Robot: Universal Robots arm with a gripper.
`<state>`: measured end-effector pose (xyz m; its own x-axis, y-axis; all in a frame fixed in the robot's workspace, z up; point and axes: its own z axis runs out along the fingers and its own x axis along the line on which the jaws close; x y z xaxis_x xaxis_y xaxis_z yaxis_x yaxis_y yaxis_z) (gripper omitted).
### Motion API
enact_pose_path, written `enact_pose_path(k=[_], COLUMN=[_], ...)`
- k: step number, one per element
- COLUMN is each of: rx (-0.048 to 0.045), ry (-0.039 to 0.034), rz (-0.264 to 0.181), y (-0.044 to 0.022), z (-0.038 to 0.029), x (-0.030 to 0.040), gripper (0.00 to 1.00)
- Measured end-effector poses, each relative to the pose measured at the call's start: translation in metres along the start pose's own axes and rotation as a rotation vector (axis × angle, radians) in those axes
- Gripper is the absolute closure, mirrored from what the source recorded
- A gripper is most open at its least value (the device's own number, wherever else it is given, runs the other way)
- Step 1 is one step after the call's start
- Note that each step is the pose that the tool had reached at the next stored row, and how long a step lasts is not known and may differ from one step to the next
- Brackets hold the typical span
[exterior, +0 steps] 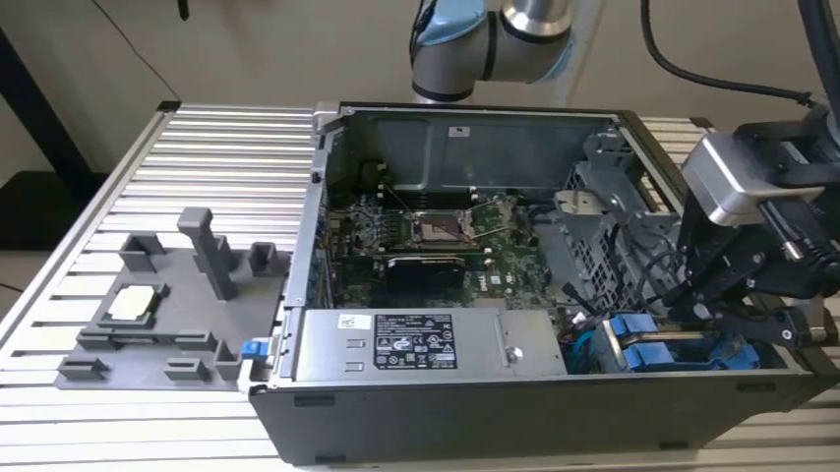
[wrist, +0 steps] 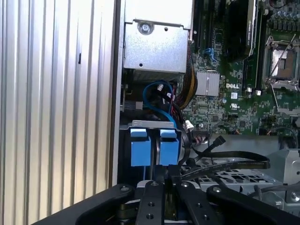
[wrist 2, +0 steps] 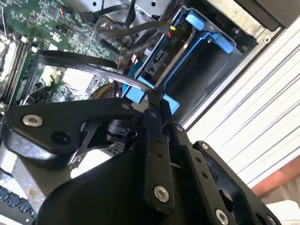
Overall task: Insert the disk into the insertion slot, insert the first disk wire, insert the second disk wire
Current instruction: 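Insert the second disk wire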
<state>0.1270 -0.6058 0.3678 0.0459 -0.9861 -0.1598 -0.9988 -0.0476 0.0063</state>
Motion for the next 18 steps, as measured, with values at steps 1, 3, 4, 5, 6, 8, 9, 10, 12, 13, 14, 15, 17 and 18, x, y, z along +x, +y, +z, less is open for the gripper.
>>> enact_pose_path(k=[1, 3, 4, 5, 6, 8, 9, 10, 12, 13, 14, 15, 17, 18], rx=[-0.0004, -0.0007, -0.0003, 0.0003, 0.0006, -0.0062, -0.0152, -0.0253, -0.0447, -0.0486, -0.0489, -0.049, -0.0491, -0.0491], ry=[-0.0072, -0.0236, -0.0364, -0.0498, -0.0565, -0.0579, -0.0583, -0.0589, -0.0598, -0.06, -0.0601, -0.0602, -0.06, -0.0601], rz=[0.0, 0.0, 0.0, 0.0, 0.001, 0.003, 0.005, 0.007, 0.01, 0.011, 0.011, 0.011, 0.011, 0.011], y=[-0.001, -0.0028, -0.0032, -0.0032, -0.0031, -0.0039, -0.0048, -0.0062, -0.0098, -0.011, -0.0116, -0.0121, -0.0134, -0.0141], z=[-0.0001, -0.0002, -0.0002, -0.0002, -0.0002, -0.0004, -0.0004, -0.0003, -0.0002, 0.0001, 0.0005, 0.0011, 0.0026, 0.0036], x=[0.0004, 0.0009, 0.0011, 0.0015, 0.0019, 0.0031, 0.0035, 0.0038, 0.0042, 0.0043, 0.0043, 0.0044, 0.0048, 0.0051], gripper=[0.84, 0.84, 0.84, 0.84, 0.84, 0.84, 0.84, 0.84, 0.84, 0.84, 0.84, 0.84, 0.84, 0.84])
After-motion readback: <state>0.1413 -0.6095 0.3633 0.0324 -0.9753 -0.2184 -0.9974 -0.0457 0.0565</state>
